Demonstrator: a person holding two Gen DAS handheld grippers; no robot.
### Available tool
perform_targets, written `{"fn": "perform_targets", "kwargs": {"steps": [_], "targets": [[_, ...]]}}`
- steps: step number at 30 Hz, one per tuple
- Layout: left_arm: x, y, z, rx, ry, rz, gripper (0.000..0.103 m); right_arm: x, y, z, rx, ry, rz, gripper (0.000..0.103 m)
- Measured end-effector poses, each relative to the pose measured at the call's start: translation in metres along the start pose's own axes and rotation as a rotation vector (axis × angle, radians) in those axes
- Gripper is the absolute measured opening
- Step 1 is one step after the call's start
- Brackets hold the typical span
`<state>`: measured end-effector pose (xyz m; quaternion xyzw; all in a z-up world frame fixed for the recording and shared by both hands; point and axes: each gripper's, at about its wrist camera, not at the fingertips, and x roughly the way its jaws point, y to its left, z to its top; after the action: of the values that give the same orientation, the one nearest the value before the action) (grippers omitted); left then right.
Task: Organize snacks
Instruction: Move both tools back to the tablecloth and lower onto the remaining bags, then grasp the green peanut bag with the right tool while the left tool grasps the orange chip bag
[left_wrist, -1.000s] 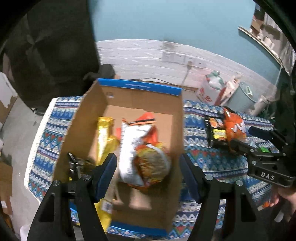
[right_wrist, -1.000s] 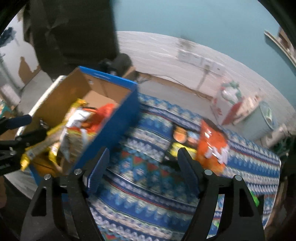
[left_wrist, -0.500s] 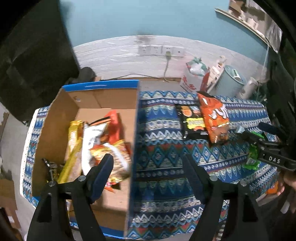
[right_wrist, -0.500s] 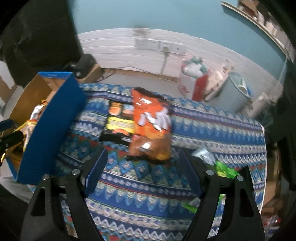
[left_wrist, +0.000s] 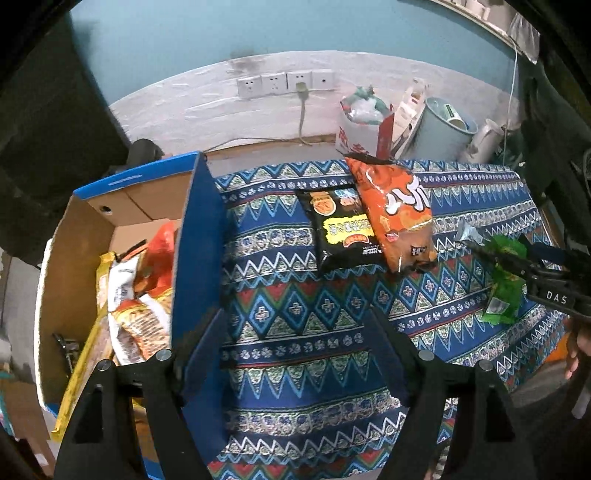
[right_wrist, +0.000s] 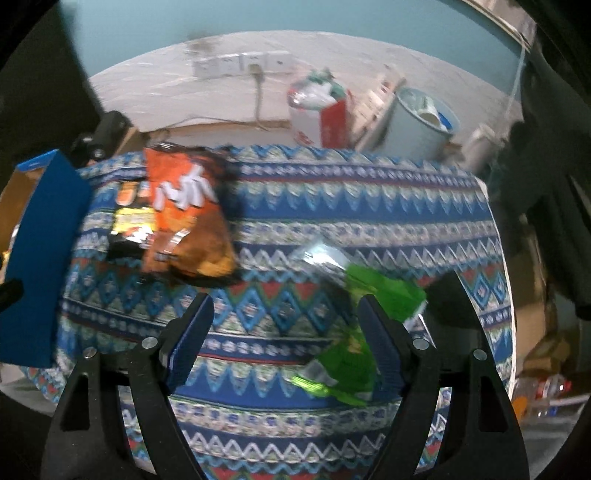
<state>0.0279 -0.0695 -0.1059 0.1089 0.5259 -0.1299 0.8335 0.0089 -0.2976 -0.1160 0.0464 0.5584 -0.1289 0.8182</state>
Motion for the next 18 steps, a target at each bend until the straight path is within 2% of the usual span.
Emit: {"fn": "perform_targets", "kwargs": {"steps": [11, 18], "targets": [[0.026, -0.012, -0.003, 0.016, 0.042, 0.011, 0.078, 0.044, -0.044, -0.024, 0.151, 0.112, -0.039, 0.080], [0.034, -0.016, -0.002, 0.028, 0.046, 0.016, 0.079, 0.059, -0.043, -0.028, 0.148, 0.130, -0.049, 0.078]]}}
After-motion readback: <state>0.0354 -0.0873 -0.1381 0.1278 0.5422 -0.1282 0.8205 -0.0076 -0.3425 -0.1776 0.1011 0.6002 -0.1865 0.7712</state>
